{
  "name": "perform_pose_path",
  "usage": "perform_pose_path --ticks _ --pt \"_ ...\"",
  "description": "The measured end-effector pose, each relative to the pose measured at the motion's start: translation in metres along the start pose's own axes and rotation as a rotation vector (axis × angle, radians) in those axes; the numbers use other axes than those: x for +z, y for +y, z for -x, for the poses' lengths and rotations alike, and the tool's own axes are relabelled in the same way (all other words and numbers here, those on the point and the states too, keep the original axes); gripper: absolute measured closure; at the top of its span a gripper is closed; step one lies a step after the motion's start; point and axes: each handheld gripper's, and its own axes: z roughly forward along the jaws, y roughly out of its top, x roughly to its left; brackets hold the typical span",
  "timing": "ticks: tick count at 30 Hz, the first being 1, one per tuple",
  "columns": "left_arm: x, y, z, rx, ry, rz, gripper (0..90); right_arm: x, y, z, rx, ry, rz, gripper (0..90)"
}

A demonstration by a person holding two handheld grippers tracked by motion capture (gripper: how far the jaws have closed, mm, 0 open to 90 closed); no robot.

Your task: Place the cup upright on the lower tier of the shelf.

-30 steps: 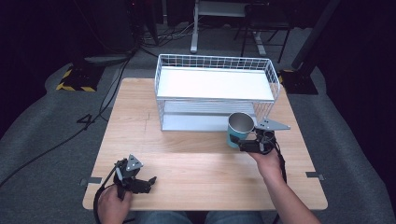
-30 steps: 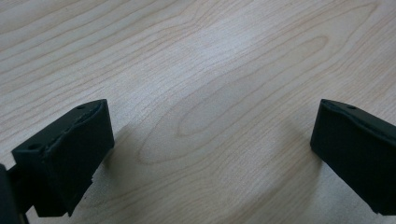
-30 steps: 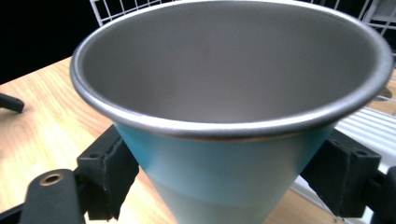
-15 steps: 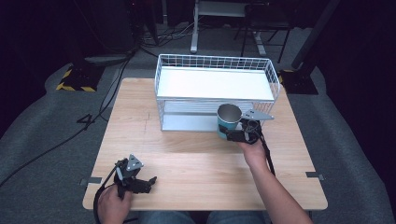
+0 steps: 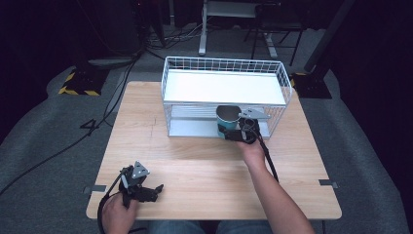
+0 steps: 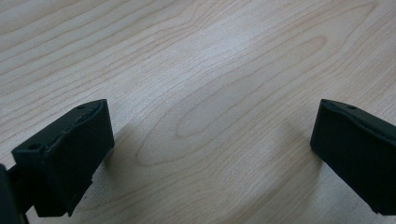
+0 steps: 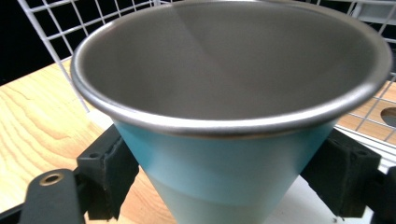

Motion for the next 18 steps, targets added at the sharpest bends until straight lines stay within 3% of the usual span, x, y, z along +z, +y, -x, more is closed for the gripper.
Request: perform_pose_path --ticks 18 --pt "0.0 0.0 0.0 0.001 0.001 0.0 0.0 0.033 -0.007 0.003 0.023 -0.016 -0.008 18.4"
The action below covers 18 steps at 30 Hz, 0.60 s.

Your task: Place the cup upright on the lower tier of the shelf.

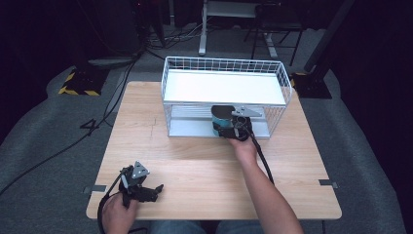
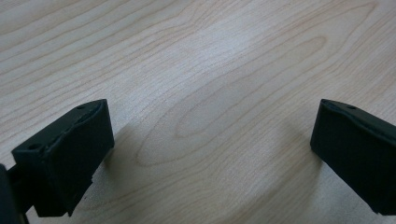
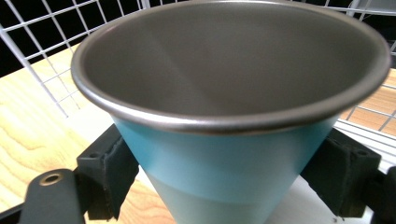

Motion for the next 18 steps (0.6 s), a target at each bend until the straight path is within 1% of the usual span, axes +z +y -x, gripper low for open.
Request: perform_pose_path --ticks 1,2,5,6,9,18 --pt "0.0 0.0 0.0 0.0 0.0 0.0 0.0 0.0041 0.0004 0.0007 0.001 -0.003 0.005 18.4" --pt "0.0 0.0 0.0 -0.001 -0.001 0.0 0.0 0.0047 0.0006 0.0004 0.005 -0.002 0.004 18.4" --pt "0.0001 0.0 0.0 0.0 -0.001 0.0 0.0 0.0078 0.0 0.0 0.001 -0.015 0.03 18.4" --pt "0.0001 0.0 0.0 0.0 -0.001 0.0 0.0 0.0078 0.0 0.0 0.001 -0.015 0.03 18.4" --pt "0.0 0.0 0.0 0.0 -0.001 0.0 0.0 0.0096 -0.0008 -0.0005 0.004 -0.018 0.055 18.4" --pt "0.0001 0.0 0.0001 -0.001 -0.001 0.0 0.0 0.0093 -0.001 -0.0008 0.003 -0.026 0.048 18.3"
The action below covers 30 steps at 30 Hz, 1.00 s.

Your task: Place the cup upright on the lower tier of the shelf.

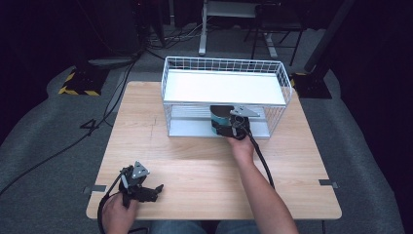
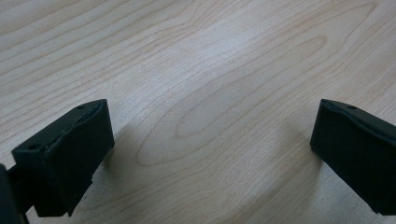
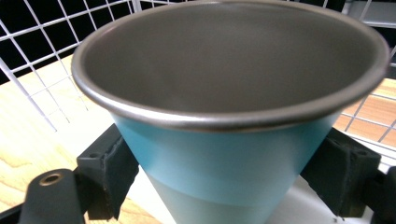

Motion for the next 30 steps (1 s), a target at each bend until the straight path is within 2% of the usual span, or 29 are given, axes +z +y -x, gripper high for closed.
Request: perform_pose_path --ticks 5,8,11,12,17,19,23,26,30 --pt "0.0 0.0 0.0 0.001 0.001 0.0 0.0 0.002 -0.004 -0.001 -0.002 0.006 -0.016 18.3" --pt "0.0 0.0 0.0 0.001 0.001 0.0 0.0 0.004 -0.004 0.002 0.01 0.002 -0.005 18.4" --pt "0.0 0.0 0.0 0.001 0.001 0.0 0.0 0.007 -0.003 0.003 0.005 -0.002 -0.022 18.3" --pt "0.0 0.0 0.0 0.0 0.0 0.0 0.0 0.008 -0.003 0.004 -0.011 -0.007 -0.017 18.3" --pt "0.0 0.0 0.0 0.0 0.0 0.0 0.0 0.012 -0.003 0.005 0.001 -0.009 -0.023 18.3" --pt "0.0 0.0 0.0 0.001 0.001 0.0 0.0 0.014 -0.003 0.007 -0.018 -0.016 -0.025 18.3" --pt "0.0 0.0 0.0 0.001 0.001 0.0 0.0 0.015 -0.003 0.008 -0.015 -0.014 -0.028 18.0" --pt "0.0 0.0 0.0 0.001 0.001 0.0 0.0 0.015 -0.003 0.009 -0.008 -0.009 -0.028 14.7" --pt "0.0 0.0 0.0 0.001 0.001 0.0 0.0 0.014 -0.003 0.007 -0.006 -0.047 -0.052 10.6"
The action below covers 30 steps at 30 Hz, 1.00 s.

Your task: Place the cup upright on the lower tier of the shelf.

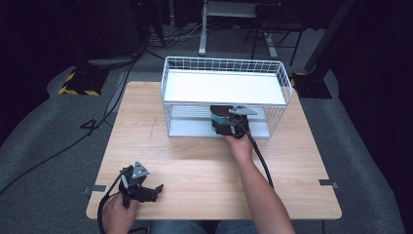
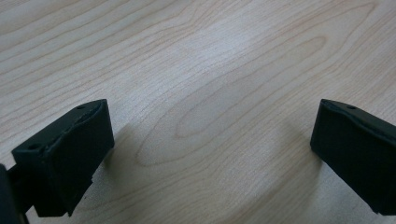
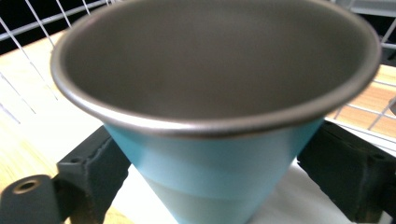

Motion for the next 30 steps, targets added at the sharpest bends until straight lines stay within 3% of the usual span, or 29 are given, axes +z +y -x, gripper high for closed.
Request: perform_pose_path --ticks 3,8,17,21,24,26,30 --pt "0.0 0.0 0.0 0.0 0.0 0.0 0.0 -0.003 -0.001 0.0 -0.021 -0.01 0.0 8.9" --pt "0.0 0.0 0.0 0.0 0.0 0.0 0.0 -0.012 0.0 0.001 -0.007 -0.002 0.013 5.1" --pt "0.0 0.001 0.0 0.008 -0.002 -0.003 0.0 -0.033 -0.013 0.005 -0.046 -0.012 -0.024 2.8" --pt "0.0 0.001 0.0 0.008 -0.002 -0.003 0.0 -0.049 -0.014 0.003 -0.086 0.009 -0.046 2.8" --pt "0.0 0.0 0.0 0.003 -0.003 -0.002 0.0 -0.056 -0.013 0.001 -0.099 0.025 -0.047 2.8" --pt "0.0 0.001 0.0 0.008 -0.001 -0.002 0.0 -0.07 -0.012 -0.003 -0.123 0.042 -0.027 2.8" --pt "0.0 0.001 0.0 0.008 -0.002 -0.003 0.0 -0.082 -0.01 -0.005 -0.124 0.066 -0.033 2.8"
